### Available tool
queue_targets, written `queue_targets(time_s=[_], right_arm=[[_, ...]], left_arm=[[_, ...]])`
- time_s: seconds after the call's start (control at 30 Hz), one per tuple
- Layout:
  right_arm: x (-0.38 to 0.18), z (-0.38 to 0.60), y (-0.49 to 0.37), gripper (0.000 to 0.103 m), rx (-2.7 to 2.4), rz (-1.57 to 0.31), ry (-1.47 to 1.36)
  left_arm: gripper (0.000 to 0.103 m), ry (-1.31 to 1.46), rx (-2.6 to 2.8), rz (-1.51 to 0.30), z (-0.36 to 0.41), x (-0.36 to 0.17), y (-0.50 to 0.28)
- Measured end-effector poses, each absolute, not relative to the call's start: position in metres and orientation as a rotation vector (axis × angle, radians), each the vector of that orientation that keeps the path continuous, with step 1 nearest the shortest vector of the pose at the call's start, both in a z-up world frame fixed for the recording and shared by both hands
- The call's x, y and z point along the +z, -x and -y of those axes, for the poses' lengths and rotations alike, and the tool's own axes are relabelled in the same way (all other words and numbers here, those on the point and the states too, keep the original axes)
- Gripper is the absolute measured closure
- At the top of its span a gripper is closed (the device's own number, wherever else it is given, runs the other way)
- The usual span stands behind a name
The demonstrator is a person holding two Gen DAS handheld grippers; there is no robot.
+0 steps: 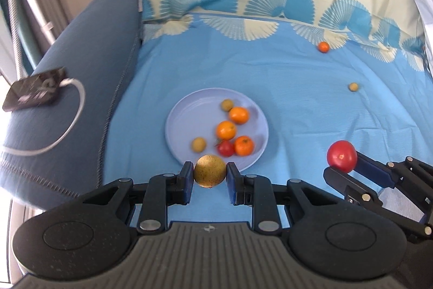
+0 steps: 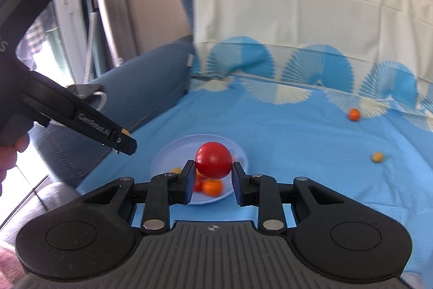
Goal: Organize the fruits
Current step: 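Carry the longan and red tomato toward the plate with both tools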
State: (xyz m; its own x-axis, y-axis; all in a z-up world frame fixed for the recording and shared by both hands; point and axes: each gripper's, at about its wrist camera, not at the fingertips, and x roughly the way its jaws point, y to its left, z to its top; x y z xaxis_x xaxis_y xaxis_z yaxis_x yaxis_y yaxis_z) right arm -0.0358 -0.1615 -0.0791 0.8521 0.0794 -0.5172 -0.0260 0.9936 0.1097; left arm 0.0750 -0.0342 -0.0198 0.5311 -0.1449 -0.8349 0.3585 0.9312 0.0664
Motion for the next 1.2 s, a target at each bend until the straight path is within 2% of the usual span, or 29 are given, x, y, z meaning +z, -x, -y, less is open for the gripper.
queue_targets(time_s=[0.37, 1.13, 1.17, 1.2], right_arm=[[-0.070, 0.119, 0.061, 0.073, 0.096, -0.560, -0.067], [-0.067, 0.115, 0.067, 0.073, 0.086, -0.550, -0.046], [-0.067, 0.114, 0.066, 0.074, 0.084, -0.548, -0.045], [-0.068, 0.114, 0.065, 0.081, 0.078, -0.543, -0.036]], left_arm=[[0.075, -0.179, -0.297, -0.944, -0.015, -0.015, -0.041], [0.075, -0.144, -0.301, -0.932, -0.025, -0.015, -0.035], [0.075, -0.145, -0.301, -0.932, -0.025, -0.015, -0.036], [0.075, -0.135, -0.304, -0.930, -0.026, -0.016, -0.038]])
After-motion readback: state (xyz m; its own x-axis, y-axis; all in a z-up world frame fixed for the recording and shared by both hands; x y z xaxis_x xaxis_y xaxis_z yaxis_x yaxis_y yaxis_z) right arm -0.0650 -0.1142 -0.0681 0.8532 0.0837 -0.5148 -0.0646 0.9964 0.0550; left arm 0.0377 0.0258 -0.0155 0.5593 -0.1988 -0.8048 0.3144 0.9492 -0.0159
